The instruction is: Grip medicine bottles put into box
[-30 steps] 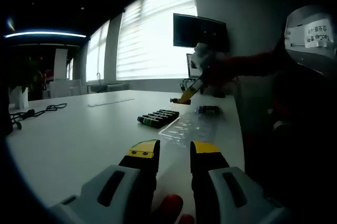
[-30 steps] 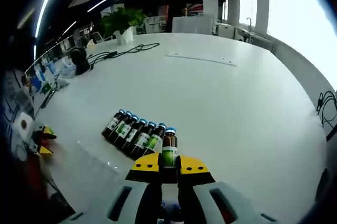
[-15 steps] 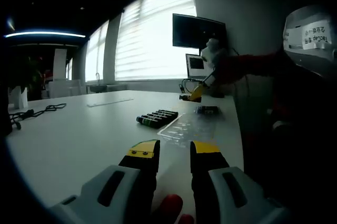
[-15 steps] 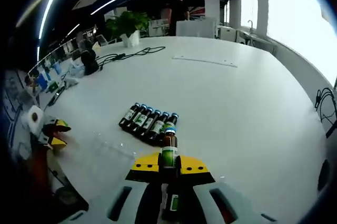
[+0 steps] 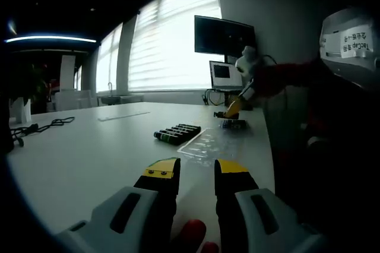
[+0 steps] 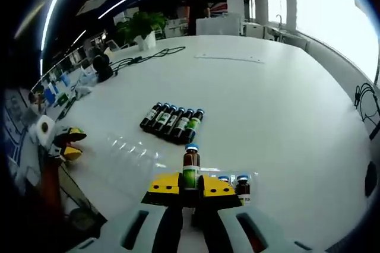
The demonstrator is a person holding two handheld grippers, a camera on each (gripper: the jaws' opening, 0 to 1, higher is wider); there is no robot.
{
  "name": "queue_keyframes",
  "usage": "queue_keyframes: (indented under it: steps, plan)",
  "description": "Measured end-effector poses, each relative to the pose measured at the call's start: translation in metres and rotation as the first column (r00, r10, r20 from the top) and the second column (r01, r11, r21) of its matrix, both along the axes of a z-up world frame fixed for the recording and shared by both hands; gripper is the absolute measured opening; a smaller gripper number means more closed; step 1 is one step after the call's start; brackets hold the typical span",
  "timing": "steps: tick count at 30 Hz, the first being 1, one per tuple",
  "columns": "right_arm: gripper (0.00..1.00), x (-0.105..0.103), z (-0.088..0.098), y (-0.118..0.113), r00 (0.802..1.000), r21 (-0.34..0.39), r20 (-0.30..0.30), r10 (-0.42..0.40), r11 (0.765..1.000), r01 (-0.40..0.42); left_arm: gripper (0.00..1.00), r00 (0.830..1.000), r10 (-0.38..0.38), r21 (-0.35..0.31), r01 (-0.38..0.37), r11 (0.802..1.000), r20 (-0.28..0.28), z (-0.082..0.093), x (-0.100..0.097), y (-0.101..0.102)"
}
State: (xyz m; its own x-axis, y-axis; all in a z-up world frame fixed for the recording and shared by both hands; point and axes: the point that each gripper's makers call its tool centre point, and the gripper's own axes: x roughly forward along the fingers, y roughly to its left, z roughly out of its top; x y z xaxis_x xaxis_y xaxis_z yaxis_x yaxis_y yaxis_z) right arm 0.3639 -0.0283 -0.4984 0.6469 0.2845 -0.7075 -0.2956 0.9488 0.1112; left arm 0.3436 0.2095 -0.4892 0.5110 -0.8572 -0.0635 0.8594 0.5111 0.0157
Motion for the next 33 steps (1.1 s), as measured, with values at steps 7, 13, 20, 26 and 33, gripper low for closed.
queue_keyframes:
  steps: [7,13,20,26,33]
  plan:
    - [0.07,-0.013,-0.009,0.005,1.0,0.011,-0.03,0.001,1.0,-0.001,0.18,1.0,-0.001,-0.001,0.001,1.0,0.001,0.0,0.0,0.0]
    - [0.07,-0.018,-0.011,0.006,0.999,0.013,-0.037,-0.005,1.0,0.005,0.18,1.0,-0.007,-0.004,0.007,1.0,0.001,0.001,-0.001,-0.001]
    - [0.07,-0.021,-0.012,0.008,0.999,0.016,-0.038,-0.001,1.0,0.002,0.18,1.0,-0.006,-0.005,0.006,1.0,0.0,0.001,-0.001,-0.001]
    - [0.07,-0.021,-0.012,0.008,0.999,0.009,-0.034,0.008,1.0,-0.007,0.18,1.0,-0.004,-0.004,0.004,1.0,-0.001,0.001,-0.001,-0.001]
    - [0.07,-0.023,-0.014,0.008,0.999,0.005,-0.037,0.012,1.0,-0.012,0.18,1.0,-0.001,-0.002,0.001,1.0,-0.001,0.001,0.0,-0.001]
